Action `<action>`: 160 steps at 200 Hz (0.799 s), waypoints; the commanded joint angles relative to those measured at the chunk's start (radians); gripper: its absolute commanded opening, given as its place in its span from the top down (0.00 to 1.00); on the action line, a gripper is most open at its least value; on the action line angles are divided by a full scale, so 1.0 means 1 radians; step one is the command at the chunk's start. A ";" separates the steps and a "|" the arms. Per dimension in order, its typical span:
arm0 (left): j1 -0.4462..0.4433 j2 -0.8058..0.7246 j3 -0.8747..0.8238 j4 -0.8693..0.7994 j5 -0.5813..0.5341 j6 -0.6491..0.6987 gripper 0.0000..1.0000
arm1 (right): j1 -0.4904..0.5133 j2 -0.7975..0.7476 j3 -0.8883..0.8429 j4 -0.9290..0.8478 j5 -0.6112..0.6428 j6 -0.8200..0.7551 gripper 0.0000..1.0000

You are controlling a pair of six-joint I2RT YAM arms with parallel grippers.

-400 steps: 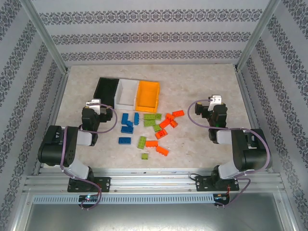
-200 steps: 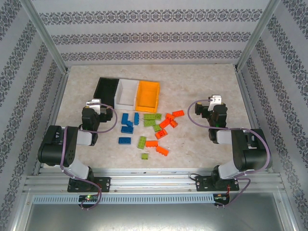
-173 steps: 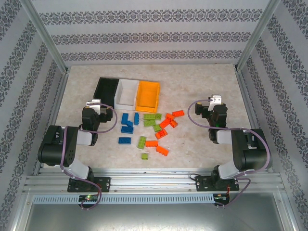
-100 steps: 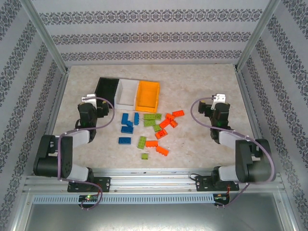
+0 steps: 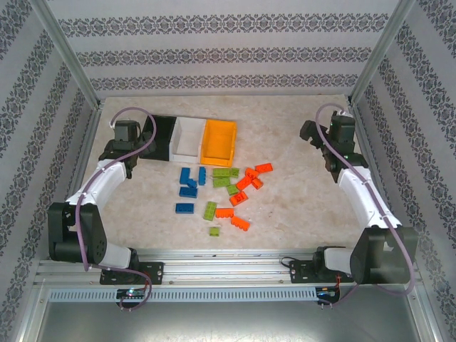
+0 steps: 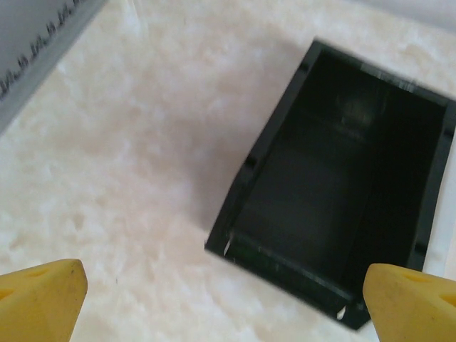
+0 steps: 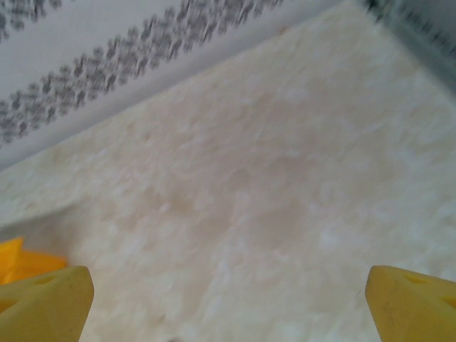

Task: Sort the legos into containers by color

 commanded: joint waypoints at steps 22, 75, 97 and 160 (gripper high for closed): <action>0.004 -0.063 0.013 -0.113 0.210 -0.066 0.00 | 0.090 0.121 0.176 -0.431 -0.170 -0.010 0.02; -0.035 -0.016 0.033 -0.131 0.404 -0.091 0.00 | 0.224 0.238 0.253 -0.567 -0.205 -0.004 0.02; -0.075 0.047 0.092 -0.137 0.481 -0.083 0.00 | 0.263 0.299 0.286 -0.571 -0.238 0.029 0.02; -0.191 0.196 0.236 -0.151 0.530 -0.108 0.00 | 0.297 0.500 0.409 -0.700 -0.189 0.054 0.18</action>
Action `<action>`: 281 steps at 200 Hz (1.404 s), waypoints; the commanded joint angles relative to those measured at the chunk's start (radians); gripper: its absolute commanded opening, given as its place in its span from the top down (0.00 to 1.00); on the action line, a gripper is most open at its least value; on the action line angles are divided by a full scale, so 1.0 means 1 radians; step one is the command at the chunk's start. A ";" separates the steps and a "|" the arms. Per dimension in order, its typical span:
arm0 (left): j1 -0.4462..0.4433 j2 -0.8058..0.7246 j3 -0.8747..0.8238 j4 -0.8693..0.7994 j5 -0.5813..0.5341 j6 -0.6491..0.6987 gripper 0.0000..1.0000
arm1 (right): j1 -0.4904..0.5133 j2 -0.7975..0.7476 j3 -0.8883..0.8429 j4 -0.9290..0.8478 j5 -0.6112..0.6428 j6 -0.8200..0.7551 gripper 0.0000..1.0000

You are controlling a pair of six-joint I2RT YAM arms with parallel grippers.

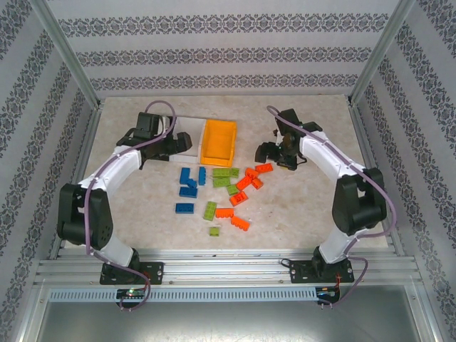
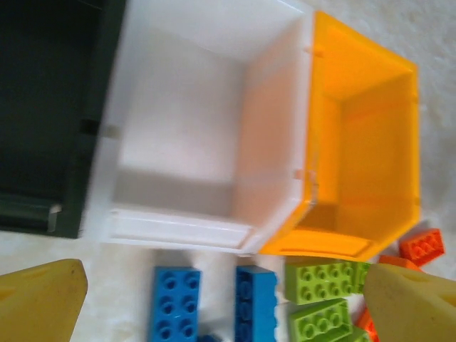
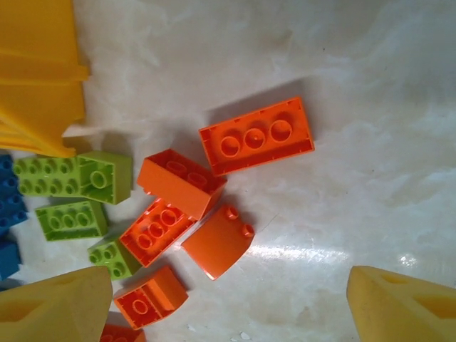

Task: Sort the legos into containers by color

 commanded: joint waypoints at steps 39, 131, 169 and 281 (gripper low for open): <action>-0.057 0.063 0.064 -0.039 0.029 -0.034 0.00 | -0.001 0.121 0.078 -0.115 0.058 0.322 0.22; -0.058 -0.012 -0.001 -0.064 -0.039 -0.027 0.00 | 0.017 0.223 0.113 -0.059 0.018 0.921 0.25; -0.057 -0.049 -0.026 -0.082 -0.067 -0.016 0.00 | 0.020 0.260 0.122 -0.040 0.024 0.958 0.26; -0.055 -0.083 -0.082 -0.067 -0.084 -0.022 0.00 | 0.015 0.372 0.168 -0.067 0.011 0.949 0.37</action>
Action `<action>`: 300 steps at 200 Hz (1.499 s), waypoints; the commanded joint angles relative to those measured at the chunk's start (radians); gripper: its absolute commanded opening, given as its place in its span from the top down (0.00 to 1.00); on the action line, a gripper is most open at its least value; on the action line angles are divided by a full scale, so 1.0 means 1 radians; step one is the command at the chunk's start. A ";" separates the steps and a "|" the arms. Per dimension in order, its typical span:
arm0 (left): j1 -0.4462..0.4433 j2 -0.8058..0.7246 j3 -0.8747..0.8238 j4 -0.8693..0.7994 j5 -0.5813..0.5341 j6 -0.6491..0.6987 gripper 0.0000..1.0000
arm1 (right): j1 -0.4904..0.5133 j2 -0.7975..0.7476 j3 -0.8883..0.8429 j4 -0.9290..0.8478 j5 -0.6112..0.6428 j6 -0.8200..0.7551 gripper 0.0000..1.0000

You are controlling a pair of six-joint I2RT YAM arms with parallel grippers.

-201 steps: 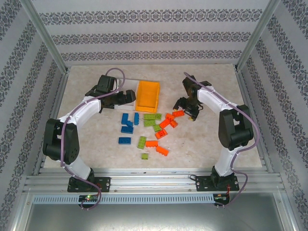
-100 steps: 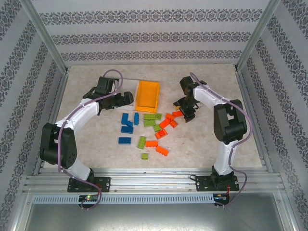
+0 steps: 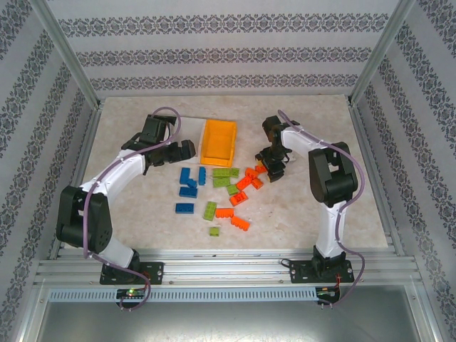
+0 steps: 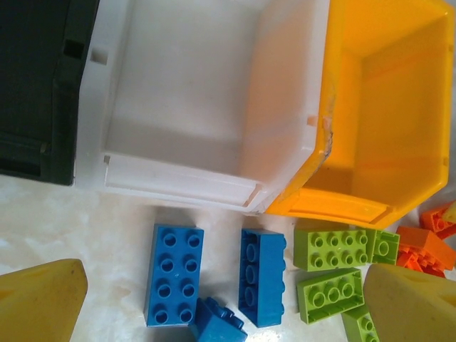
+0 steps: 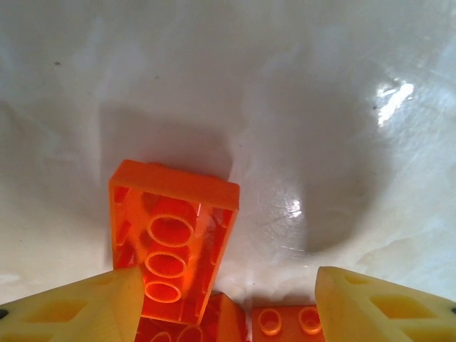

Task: Sort the legos into containers by color

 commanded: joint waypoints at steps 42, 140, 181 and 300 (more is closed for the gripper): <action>-0.003 -0.062 -0.038 -0.017 -0.026 0.008 0.00 | -0.004 0.018 0.049 -0.059 0.012 -0.004 0.37; 0.009 -0.017 0.005 -0.026 -0.008 0.026 0.00 | 0.002 -0.018 0.067 -0.051 0.022 -0.010 0.33; 0.018 -0.025 -0.002 -0.043 -0.009 0.037 0.00 | -0.012 0.045 0.109 -0.039 0.015 -0.013 0.33; 0.050 -0.022 -0.012 -0.051 0.003 0.063 0.00 | -0.010 0.116 0.115 -0.080 0.033 -0.021 0.40</action>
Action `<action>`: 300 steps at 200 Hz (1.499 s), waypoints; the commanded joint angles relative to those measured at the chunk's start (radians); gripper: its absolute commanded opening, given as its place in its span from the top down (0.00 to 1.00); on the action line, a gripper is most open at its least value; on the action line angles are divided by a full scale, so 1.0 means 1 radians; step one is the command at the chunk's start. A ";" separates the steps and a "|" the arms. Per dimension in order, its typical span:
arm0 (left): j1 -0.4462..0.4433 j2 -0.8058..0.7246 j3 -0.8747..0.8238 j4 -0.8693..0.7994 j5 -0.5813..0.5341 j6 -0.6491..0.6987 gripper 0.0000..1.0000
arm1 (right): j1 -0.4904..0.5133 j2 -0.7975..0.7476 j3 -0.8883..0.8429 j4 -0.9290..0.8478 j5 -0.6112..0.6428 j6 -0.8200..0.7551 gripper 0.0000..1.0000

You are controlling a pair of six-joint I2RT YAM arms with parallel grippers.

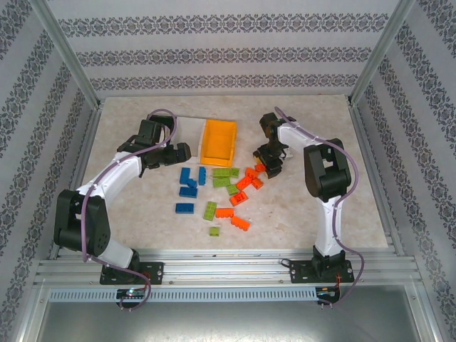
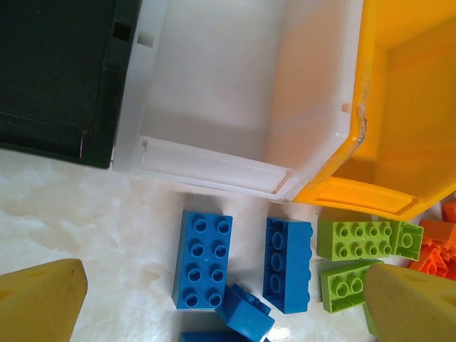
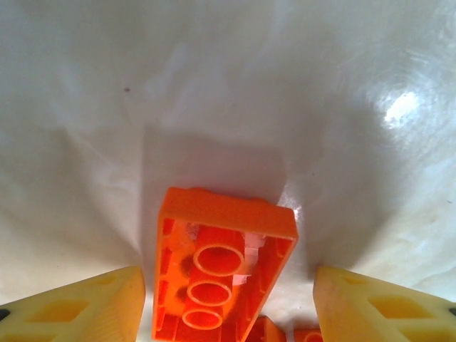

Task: Sort the legos into containers by color

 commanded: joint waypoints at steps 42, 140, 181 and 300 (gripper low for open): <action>0.020 0.002 0.019 -0.030 0.005 0.034 0.00 | -0.017 0.014 -0.001 -0.024 0.053 -0.024 0.62; 0.023 0.022 0.066 -0.030 0.037 0.026 0.00 | -0.023 -0.181 0.059 -0.009 0.139 -0.204 0.61; 0.022 0.035 0.092 -0.027 0.060 0.017 0.00 | 0.061 -0.170 0.233 0.024 0.072 -0.353 0.61; 0.032 -0.087 0.005 -0.080 0.046 0.023 0.00 | 0.217 0.270 0.746 -0.061 -0.145 -0.502 0.61</action>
